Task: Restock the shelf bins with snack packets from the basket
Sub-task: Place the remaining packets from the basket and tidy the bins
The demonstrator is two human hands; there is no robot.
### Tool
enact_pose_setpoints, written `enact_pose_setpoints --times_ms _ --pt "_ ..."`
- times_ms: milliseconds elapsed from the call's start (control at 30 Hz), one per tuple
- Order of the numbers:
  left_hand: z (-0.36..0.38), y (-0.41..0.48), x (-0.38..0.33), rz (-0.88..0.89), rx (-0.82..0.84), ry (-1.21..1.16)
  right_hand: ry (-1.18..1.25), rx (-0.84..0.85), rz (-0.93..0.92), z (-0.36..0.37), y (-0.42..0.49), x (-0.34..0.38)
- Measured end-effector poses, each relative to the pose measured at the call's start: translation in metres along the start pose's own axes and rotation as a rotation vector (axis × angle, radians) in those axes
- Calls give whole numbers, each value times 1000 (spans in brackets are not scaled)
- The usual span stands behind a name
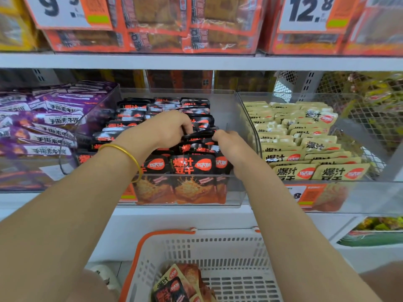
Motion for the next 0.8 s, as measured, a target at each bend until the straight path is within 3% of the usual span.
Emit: enact_pose_setpoints --times_ms 267,633,800 --pt "-1 4 0 -82 13 111 13 33 -50 2 -1 -3" --pt "-13 -1 0 93 -268 18 -117 56 -110 4 -16 7" --pt "-9 4 -3 93 -187 3 -151 111 -36 7 -8 6"
Point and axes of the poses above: each hand's wrist, its own y-axis towards the middle knuckle, its own z-axis out of the palm, x = y × z, the point moved 7 cm from there along y, towards the middle knuckle, and after that the axes turned 10 degrees about x, right-handed, at the moved point
